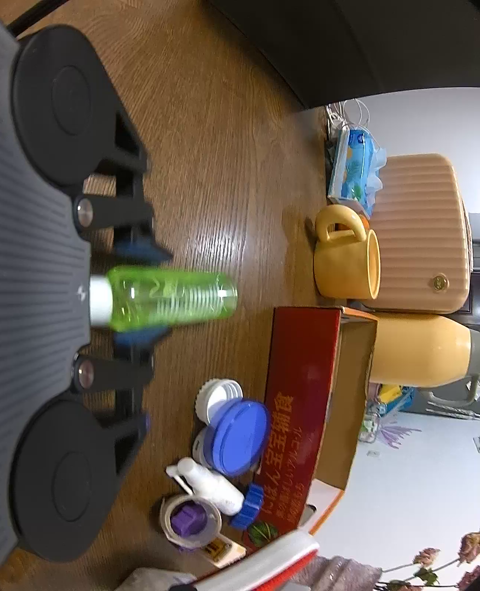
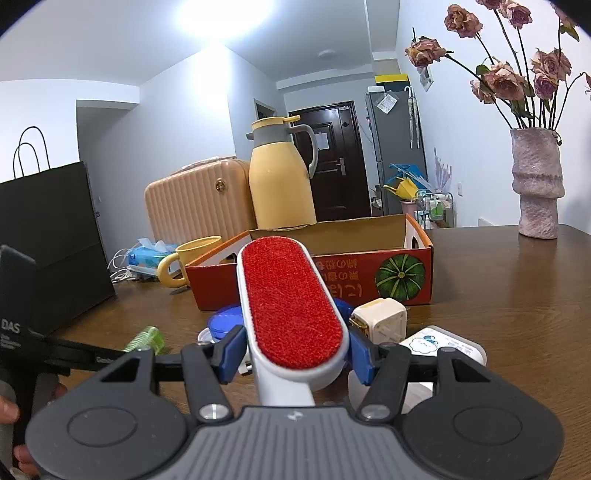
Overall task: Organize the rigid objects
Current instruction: 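Lift the lint brush with the right gripper while the left gripper grasps the green spray bottle, then carry the spray bottle with the left gripper while the right gripper carries the brush into the cardboard box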
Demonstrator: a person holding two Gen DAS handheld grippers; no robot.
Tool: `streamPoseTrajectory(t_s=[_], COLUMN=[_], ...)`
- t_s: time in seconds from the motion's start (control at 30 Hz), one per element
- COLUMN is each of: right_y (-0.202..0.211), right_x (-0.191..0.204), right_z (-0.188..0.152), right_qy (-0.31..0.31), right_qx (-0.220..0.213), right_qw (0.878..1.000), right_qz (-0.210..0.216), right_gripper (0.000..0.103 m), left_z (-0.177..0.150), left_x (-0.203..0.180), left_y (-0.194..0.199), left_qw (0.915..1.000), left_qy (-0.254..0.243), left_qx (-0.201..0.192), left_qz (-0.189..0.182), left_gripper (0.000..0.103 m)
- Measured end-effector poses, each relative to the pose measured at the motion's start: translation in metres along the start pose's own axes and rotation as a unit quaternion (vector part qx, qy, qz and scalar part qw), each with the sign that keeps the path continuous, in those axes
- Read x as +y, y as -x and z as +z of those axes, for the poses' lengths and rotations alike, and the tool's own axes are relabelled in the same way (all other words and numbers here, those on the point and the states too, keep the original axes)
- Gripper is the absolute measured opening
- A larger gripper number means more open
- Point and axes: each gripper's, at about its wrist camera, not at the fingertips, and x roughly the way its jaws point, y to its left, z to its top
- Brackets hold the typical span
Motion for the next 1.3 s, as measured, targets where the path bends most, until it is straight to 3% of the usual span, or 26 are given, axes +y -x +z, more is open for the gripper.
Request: streamPoseTrajectory(t_s=[0.27, 0.53, 0.87, 1.3], right_y=[-0.001, -0.001, 0.006, 0.0], right_x=[0.002, 0.006, 0.008, 0.006], right_z=[0.001, 0.003, 0.019, 0.048], right_qy=[0.005, 0.01, 0.014, 0.023], right_qx=[0.0, 0.001, -0.014, -0.021], right_qw=[1.0, 1.0, 1.0, 1.0], right_qz=[0.0, -0.001, 0.002, -0.002], right_gripper=[0.058, 0.058, 0.058, 0.058], left_z=[0.002, 0.006, 0.028, 0.058], left_x=[0.004, 0.002, -0.003, -0.013], left_y=[0.003, 0.024, 0.056, 0.068], left_qw=[0.9998, 0.9992, 0.9966, 0.9938], left_qy=[0.012, 0.002, -0.003, 0.0], left_qx=[-0.006, -0.035, -0.077, -0.102], left_qz=[-0.014, -0.016, -0.03, -0.044], left_gripper=[0.032, 0.032, 0.032, 0.032])
